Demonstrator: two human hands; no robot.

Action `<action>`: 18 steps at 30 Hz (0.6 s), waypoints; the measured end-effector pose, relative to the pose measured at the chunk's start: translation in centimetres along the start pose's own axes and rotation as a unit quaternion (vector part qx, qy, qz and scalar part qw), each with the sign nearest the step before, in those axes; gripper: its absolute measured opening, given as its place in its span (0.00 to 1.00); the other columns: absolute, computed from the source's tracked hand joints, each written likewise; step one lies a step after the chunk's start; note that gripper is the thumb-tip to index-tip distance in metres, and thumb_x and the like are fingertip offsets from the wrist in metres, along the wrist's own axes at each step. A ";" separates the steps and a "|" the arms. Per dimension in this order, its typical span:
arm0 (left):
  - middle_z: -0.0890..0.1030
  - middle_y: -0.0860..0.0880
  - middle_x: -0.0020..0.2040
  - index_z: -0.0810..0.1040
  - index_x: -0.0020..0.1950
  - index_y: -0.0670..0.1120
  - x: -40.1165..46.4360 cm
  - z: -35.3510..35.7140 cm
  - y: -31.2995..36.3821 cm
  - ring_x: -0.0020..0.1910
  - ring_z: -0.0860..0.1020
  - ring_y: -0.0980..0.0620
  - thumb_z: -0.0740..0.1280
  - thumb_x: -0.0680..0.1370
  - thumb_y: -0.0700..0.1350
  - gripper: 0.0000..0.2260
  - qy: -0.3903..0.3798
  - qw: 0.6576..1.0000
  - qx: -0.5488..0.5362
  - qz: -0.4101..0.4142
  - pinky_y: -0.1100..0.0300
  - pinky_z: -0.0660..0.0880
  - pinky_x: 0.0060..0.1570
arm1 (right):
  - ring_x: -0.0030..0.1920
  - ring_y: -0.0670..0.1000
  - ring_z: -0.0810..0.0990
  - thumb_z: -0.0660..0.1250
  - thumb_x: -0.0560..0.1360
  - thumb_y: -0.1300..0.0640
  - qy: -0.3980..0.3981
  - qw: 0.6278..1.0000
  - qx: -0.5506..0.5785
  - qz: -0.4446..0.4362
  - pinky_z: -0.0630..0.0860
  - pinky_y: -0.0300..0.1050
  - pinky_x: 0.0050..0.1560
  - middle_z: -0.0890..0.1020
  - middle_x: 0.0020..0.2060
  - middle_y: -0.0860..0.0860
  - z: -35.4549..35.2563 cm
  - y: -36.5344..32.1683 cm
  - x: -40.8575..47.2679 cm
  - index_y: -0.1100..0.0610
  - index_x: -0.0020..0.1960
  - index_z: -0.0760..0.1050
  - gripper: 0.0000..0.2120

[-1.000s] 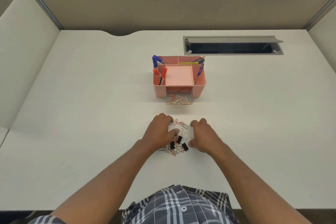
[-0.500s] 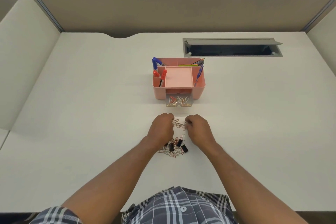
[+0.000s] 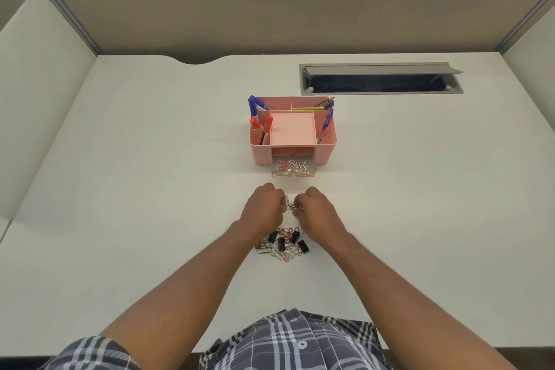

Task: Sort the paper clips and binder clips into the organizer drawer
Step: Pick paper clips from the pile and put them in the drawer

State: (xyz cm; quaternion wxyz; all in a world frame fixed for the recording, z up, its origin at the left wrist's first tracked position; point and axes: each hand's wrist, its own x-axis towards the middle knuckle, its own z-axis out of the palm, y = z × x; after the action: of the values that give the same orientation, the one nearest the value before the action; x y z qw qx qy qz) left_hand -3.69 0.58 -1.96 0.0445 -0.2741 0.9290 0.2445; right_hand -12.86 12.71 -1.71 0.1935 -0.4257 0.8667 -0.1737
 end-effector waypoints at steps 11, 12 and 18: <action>0.78 0.46 0.54 0.75 0.63 0.44 -1.3 0.6 -1.1 0.53 0.74 0.46 0.63 0.76 0.33 0.17 0.028 0.999 -0.040 0.007 0.55 0.71 0.49 | 0.45 0.59 0.76 0.61 0.76 0.63 -0.025 0.999 -0.039 0.019 0.73 0.50 0.43 0.75 0.46 0.57 -0.2 -0.9 0.4 0.61 0.46 0.76 0.06; 0.79 0.46 0.53 0.75 0.63 0.44 -1.3 0.5 -1.1 0.53 0.74 0.46 0.62 0.75 0.32 0.17 0.030 0.999 -0.040 0.006 0.55 0.71 0.49 | 0.44 0.59 0.77 0.60 0.76 0.63 -0.025 0.999 -0.042 0.019 0.73 0.50 0.43 0.76 0.45 0.57 -0.2 -1.0 0.3 0.61 0.46 0.76 0.06; 0.80 0.46 0.52 0.75 0.65 0.46 -0.9 0.2 -1.1 0.53 0.74 0.45 0.65 0.77 0.36 0.17 0.025 1.000 -0.013 0.004 0.55 0.71 0.49 | 0.43 0.58 0.77 0.60 0.76 0.64 -0.027 0.998 -0.053 0.013 0.73 0.50 0.43 0.77 0.44 0.56 -0.3 -1.4 0.0 0.60 0.47 0.76 0.06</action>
State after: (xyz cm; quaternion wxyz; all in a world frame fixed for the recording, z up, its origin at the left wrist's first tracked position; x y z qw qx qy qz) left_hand -2.32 0.30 -2.37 0.0168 -0.2770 0.9278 0.2493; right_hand -12.07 12.01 -0.82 0.1960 -0.4284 0.8747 -0.1137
